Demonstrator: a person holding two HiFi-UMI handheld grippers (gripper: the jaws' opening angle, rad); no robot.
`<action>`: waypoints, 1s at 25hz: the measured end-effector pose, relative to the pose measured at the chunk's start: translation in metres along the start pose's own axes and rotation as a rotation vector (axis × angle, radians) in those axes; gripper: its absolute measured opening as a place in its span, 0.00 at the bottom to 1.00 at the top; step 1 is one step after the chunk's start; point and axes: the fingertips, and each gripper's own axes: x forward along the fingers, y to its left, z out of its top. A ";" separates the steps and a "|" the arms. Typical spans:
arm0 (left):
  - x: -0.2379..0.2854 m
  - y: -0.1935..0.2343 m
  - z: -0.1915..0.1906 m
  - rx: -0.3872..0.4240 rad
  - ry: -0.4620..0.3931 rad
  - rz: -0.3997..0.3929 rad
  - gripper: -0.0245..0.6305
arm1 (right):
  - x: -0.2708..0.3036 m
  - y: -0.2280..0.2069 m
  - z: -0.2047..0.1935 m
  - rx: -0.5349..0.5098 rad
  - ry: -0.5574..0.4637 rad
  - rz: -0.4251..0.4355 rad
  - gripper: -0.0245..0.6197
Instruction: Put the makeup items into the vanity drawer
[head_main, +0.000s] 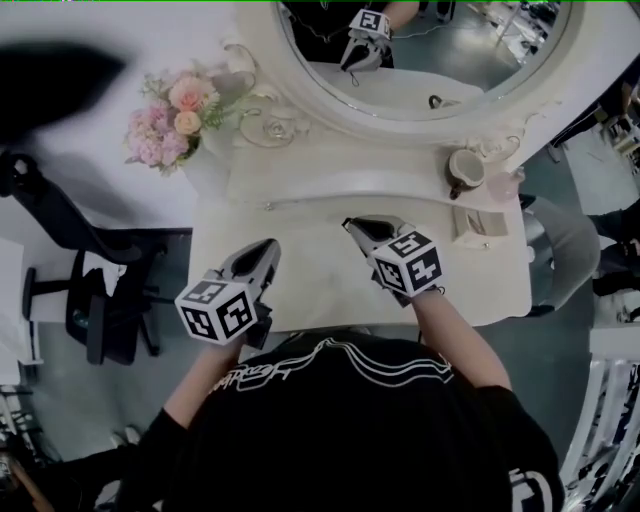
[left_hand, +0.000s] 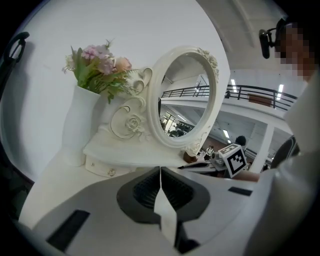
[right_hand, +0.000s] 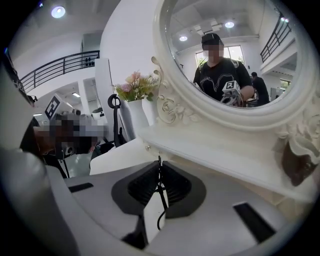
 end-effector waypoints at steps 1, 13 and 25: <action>0.005 -0.007 -0.001 0.005 0.004 -0.007 0.08 | -0.009 -0.007 -0.001 -0.002 -0.006 -0.006 0.11; 0.073 -0.091 -0.014 0.054 0.041 -0.077 0.08 | -0.115 -0.091 -0.034 -0.027 -0.035 -0.105 0.11; 0.124 -0.156 -0.032 0.074 0.060 -0.116 0.08 | -0.198 -0.177 -0.080 -0.055 0.025 -0.202 0.10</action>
